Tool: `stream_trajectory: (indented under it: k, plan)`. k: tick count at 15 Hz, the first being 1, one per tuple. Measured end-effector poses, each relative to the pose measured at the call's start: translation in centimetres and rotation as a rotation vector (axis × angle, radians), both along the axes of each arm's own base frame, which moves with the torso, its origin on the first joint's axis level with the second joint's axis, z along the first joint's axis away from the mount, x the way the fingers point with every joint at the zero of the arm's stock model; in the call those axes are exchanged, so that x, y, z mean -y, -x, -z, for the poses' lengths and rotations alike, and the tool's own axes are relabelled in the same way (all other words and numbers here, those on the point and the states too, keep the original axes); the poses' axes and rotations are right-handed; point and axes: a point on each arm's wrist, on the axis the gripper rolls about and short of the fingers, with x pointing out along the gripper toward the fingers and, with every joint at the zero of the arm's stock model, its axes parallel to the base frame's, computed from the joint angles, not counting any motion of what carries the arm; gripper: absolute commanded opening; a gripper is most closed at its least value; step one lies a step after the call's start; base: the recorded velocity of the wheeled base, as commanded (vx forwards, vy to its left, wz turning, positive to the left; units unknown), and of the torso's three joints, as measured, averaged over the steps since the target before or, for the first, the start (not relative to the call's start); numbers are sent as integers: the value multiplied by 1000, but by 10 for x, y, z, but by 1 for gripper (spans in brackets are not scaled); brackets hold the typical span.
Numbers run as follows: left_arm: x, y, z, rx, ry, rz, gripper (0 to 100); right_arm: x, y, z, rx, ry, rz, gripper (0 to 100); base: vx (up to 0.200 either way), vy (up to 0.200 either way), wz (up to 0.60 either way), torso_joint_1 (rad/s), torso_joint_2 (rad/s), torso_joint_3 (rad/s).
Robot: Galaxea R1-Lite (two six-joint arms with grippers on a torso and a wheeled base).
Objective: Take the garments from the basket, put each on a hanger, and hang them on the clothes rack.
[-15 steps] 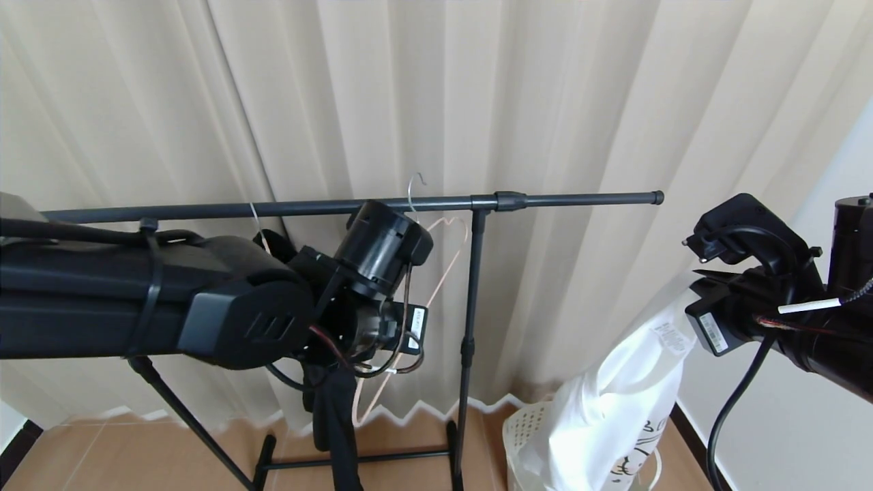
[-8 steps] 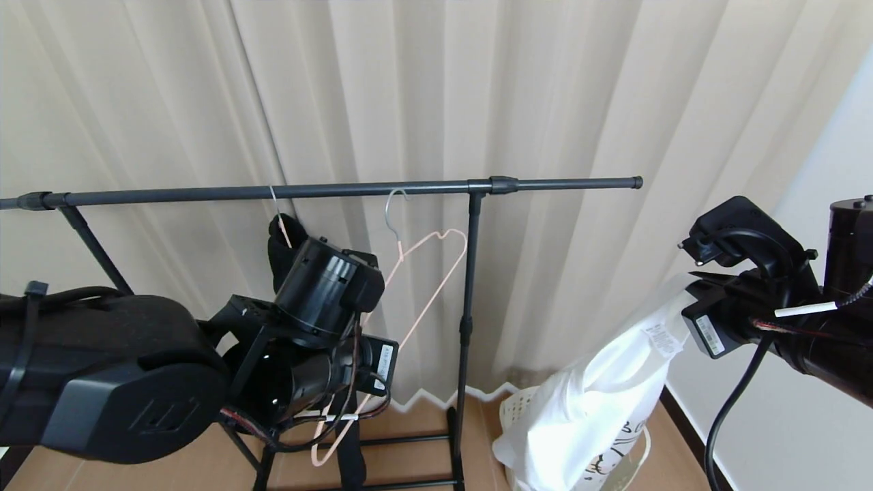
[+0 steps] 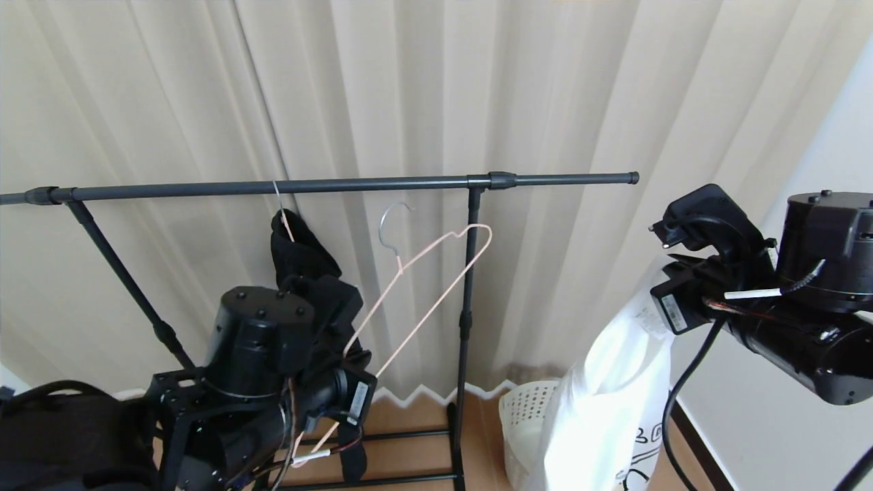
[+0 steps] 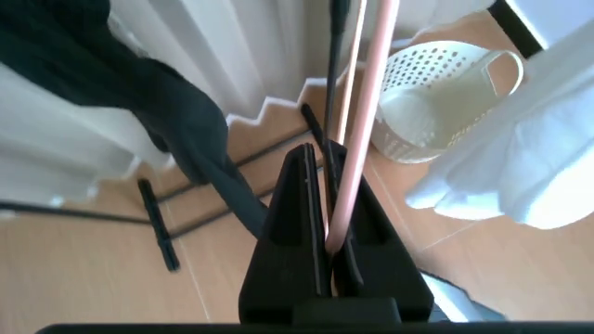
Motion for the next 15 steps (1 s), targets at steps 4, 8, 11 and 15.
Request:
stream_trajectory:
  k: [4, 8, 11, 15]
  plan:
    - [-24, 22, 7, 15, 0, 259, 0, -8, -15, 12, 11, 9, 41, 0, 0, 0, 0, 0, 0, 0]
    - [-30, 33, 7, 9, 17, 350, 0, -11, -23, 15, 34, 1, 58, 0, 0, 0, 0, 0, 0, 0]
    - [-28, 33, 6, -3, 44, 399, 0, -12, -25, 16, 43, -5, 58, 0, 0, 0, 0, 0, 0, 0]
    - [-20, 30, 8, -14, 45, 414, 0, -16, -30, 19, 67, -20, 55, 0, 0, 0, 0, 0, 0, 0]
